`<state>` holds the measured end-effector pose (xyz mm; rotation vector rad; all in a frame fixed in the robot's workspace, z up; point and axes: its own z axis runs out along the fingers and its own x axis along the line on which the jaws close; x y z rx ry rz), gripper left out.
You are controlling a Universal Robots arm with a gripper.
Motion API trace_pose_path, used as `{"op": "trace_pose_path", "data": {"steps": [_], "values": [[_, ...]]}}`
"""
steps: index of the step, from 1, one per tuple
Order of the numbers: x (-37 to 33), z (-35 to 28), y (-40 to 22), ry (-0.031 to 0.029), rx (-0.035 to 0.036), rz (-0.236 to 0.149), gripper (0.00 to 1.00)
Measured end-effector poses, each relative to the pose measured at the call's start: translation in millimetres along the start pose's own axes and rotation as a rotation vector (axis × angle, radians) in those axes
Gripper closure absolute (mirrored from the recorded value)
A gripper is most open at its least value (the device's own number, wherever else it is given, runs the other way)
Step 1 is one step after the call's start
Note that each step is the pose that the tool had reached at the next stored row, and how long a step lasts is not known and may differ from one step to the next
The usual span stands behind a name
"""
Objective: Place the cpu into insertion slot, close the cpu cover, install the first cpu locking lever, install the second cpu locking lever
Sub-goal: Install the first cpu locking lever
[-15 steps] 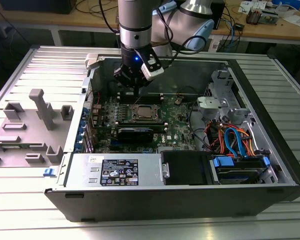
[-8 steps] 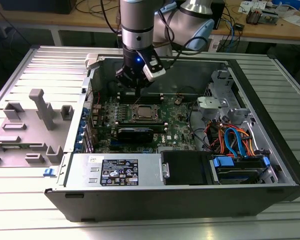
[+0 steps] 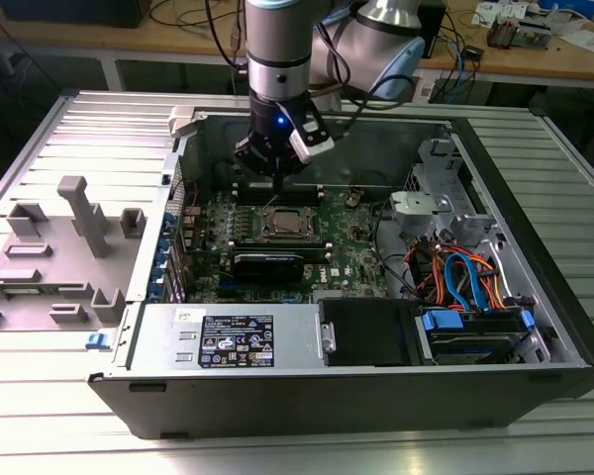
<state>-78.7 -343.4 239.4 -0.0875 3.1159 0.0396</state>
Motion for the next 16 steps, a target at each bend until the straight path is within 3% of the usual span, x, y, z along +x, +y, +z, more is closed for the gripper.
{"op": "trace_pose_path", "data": {"steps": [7,16], "values": [[-7.5,4.6,-0.5,0.0000,0.0000,0.000,0.89],[-10.9,10.4,-0.9,0.0000,0.0001,0.000,0.89]]}}
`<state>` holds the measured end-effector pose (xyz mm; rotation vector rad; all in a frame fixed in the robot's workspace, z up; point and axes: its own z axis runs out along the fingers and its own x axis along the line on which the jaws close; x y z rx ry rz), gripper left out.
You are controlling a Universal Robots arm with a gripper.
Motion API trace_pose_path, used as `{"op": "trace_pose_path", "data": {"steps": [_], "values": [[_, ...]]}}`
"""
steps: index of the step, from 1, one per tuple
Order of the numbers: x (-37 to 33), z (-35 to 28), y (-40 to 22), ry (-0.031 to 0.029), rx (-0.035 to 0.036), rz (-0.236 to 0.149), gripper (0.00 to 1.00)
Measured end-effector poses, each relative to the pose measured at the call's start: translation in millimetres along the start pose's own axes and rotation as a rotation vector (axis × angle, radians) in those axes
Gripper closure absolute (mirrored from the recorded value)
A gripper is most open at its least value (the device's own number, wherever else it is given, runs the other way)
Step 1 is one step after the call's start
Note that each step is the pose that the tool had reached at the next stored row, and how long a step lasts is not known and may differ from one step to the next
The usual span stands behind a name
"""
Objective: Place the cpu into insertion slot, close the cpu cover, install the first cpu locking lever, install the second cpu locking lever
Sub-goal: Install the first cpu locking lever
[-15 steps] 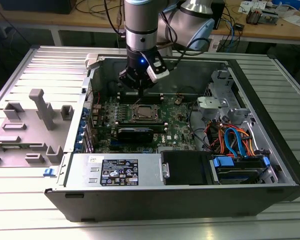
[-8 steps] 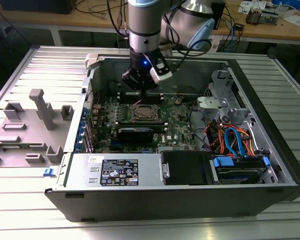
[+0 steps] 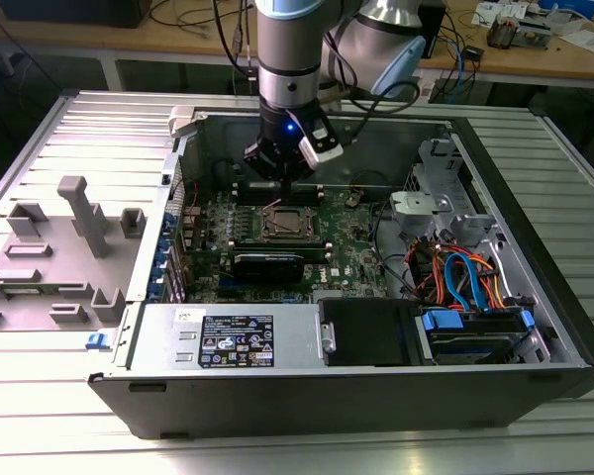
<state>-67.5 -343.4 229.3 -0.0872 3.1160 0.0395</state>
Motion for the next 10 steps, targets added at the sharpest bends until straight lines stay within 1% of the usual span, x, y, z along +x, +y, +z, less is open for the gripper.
{"op": "trace_pose_path", "data": {"steps": [2,3,5,7,8,9,10], "values": [[0.2,0.5,-0.1,0.0000,-0.0002,0.000,0.89],[2.8,0.5,0.1,-0.0027,-0.0016,0.000,0.89],[5.8,0.4,0.3,-0.0054,-0.0034,0.000,0.89],[7.1,0.4,0.6,-0.0081,-0.0035,-0.002,0.89],[8.0,0.4,0.9,-0.0125,-0.0035,-0.004,0.89],[8.0,0.4,0.9,-0.0140,-0.0035,-0.004,0.89],[8.0,0.3,0.9,-0.0141,-0.0035,-0.004,0.89]]}}
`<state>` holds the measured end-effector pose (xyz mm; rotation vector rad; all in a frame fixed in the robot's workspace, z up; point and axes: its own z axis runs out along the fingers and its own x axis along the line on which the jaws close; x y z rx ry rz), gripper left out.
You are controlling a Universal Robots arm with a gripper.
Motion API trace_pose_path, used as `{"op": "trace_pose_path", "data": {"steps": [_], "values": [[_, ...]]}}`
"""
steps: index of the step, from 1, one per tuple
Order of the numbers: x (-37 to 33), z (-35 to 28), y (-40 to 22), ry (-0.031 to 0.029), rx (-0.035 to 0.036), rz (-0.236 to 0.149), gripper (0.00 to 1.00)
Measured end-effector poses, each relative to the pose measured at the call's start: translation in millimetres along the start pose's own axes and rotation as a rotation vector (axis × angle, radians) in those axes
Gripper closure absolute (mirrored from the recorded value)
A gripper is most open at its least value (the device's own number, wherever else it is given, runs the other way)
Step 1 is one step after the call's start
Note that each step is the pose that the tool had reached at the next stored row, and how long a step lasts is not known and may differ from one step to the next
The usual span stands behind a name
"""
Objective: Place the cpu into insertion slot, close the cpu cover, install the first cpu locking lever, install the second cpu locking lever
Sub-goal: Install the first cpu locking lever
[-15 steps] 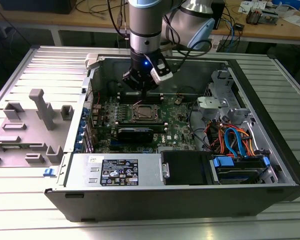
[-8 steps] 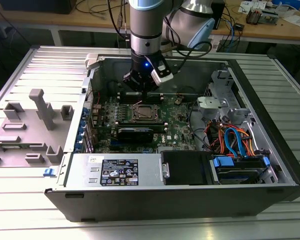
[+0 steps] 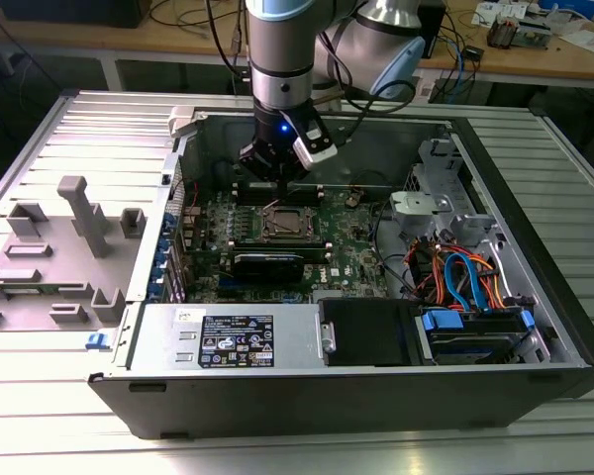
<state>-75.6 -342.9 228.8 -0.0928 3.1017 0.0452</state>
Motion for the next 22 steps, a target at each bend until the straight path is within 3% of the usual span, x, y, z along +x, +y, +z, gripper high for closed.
{"op": "trace_pose_path", "data": {"steps": [10,22], "values": [[-3.3,0.9,-0.2,-0.0001,-0.0009,0.000,0.89],[-7.8,3.3,-0.2,-0.0007,-0.0107,-0.002,0.89]]}}
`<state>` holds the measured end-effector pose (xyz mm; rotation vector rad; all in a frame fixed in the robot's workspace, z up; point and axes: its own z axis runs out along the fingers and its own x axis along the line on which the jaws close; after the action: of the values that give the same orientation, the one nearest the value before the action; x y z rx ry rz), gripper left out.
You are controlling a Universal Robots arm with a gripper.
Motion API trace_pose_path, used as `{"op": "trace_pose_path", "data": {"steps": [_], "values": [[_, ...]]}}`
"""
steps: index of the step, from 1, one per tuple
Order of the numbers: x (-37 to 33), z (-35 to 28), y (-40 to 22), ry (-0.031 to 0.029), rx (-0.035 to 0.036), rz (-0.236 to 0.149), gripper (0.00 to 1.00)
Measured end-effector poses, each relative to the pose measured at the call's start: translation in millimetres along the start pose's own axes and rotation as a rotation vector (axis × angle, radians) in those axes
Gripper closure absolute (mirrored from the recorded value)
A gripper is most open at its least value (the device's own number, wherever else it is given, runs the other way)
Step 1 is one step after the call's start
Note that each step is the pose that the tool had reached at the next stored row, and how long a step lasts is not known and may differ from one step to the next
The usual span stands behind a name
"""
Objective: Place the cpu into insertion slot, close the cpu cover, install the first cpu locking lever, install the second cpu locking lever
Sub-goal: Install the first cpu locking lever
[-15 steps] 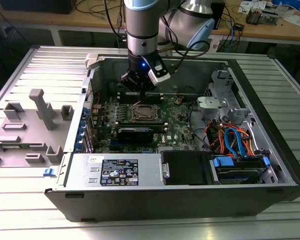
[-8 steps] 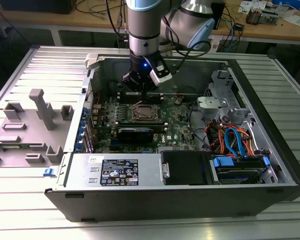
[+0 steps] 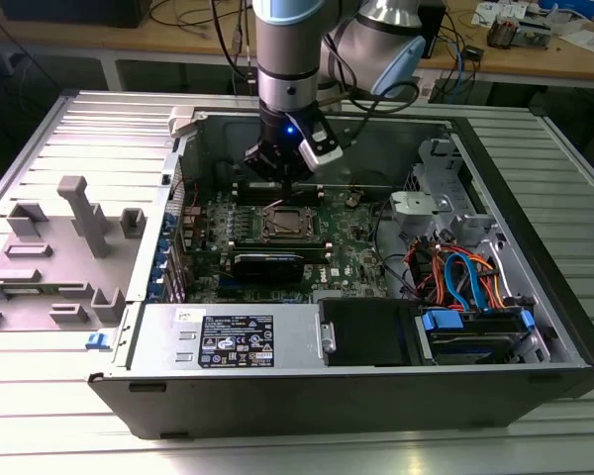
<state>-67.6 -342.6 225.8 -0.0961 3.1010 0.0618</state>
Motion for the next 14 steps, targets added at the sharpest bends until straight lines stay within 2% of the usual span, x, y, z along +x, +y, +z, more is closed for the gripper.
{"op": "trace_pose_path", "data": {"steps": [6,7,8,14], "values": [[-4.5,1.7,0.0,-0.0002,-0.0026,0.000,0.89],[-11.6,4.1,0.2,-0.0002,-0.0036,0.000,0.89],[-13.3,6.1,0.4,-0.0002,-0.0054,0.000,0.89],[-13.3,6.5,0.4,-0.0003,-0.0054,0.000,0.89]]}}
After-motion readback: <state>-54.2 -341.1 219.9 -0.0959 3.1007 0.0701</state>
